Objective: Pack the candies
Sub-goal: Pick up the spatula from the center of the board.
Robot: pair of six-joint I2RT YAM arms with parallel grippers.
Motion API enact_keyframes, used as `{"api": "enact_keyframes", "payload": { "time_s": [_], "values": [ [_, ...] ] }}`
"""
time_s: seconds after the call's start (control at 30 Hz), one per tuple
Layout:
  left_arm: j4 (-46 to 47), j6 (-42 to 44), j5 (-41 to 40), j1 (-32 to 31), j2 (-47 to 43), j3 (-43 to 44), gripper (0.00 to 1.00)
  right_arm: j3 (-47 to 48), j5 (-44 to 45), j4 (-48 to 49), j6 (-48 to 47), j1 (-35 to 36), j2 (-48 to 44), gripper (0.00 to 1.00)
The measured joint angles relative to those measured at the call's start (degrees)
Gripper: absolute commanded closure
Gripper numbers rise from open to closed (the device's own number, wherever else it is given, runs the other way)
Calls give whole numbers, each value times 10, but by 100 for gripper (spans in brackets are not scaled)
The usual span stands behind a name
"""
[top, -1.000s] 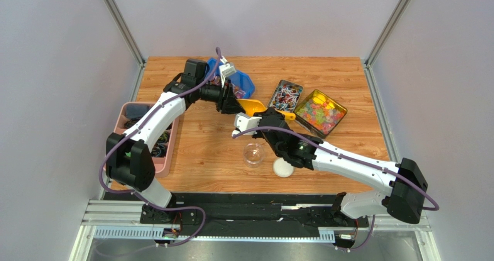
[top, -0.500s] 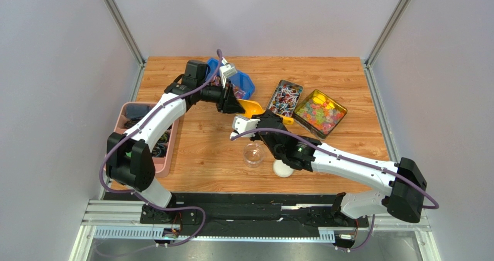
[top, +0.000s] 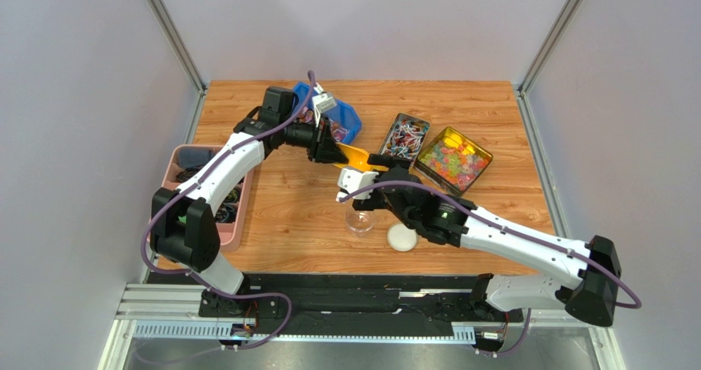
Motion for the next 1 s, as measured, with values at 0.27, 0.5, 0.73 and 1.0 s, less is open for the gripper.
{"api": "enact_keyframes", "payload": {
  "time_s": [0.27,0.5,0.73,1.0],
  "values": [
    [-17,19,60,0,-15,0,100,0,-74,-32,9,-25,-74,50],
    [-27,29,68,0,-17,0,100,0,-109,-42,17,-28,-75,60],
    [-30,33,68,0,-17,0,100,-5,-116,-12,24,-28,-51,64],
    [-33,38,68,1,-17,0,100,-5,-115,19,27,-28,-30,61]
  ]
}}
